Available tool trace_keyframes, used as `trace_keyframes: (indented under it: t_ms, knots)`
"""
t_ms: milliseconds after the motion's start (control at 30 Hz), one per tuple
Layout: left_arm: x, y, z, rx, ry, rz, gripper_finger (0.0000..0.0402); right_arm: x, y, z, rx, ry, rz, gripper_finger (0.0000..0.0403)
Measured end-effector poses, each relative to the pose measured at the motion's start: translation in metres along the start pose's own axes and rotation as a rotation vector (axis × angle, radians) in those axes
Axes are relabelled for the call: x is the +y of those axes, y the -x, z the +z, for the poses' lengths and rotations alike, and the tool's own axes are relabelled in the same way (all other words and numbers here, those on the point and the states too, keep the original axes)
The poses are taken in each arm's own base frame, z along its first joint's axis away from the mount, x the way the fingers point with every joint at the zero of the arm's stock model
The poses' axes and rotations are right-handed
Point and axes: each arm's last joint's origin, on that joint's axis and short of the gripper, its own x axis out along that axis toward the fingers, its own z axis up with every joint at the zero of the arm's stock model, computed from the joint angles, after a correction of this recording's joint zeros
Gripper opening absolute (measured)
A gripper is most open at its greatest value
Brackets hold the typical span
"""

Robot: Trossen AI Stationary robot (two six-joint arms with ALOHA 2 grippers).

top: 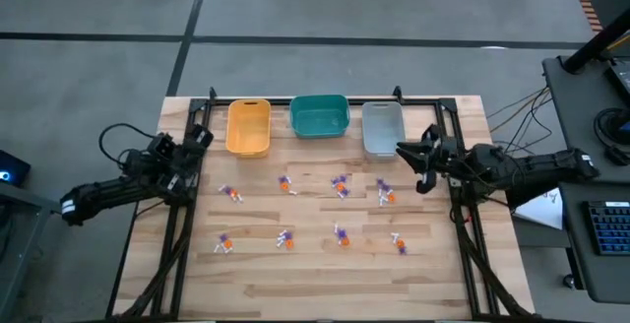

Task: Sort Halloween decoration
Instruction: Put the orange pumpkin toy into the white bin

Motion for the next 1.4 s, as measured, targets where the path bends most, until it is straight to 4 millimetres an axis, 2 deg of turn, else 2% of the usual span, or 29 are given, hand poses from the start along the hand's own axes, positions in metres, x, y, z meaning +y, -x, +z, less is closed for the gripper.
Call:
trace_keyframes:
  t_ms: [233, 433, 633, 900, 1200, 1400]
  knots:
    - [0.014, -0.006, -0.025, 0.179, 0.107, 0.101, 0.0075, 0.007, -0.016, 0.016, 0.216, -0.047, -0.037, 0.0073]
    - [0.024, -0.01, -0.046, 0.307, 0.193, 0.141, 0.0075, 0.01, -0.025, 0.016, 0.4, -0.1, -0.09, 0.0073]
    - [0.029, -0.018, -0.054, 0.384, 0.305, 0.149, 0.0075, 0.012, -0.035, 0.0, 0.503, -0.125, -0.126, 0.0073]
    - [0.039, -0.033, -0.058, 0.423, 0.148, 0.182, 0.0075, 0.014, -0.049, -0.016, 0.566, -0.089, -0.139, 0.0073]
    - [0.051, -0.067, -0.059, 0.439, 0.085, 0.19, 0.0075, 0.018, -0.066, -0.034, 0.595, -0.073, -0.146, 0.0073]
    - [0.062, -0.079, -0.074, 0.539, 0.136, 0.187, 0.0075, 0.018, -0.076, -0.047, 0.608, 0.001, -0.196, 0.0073]
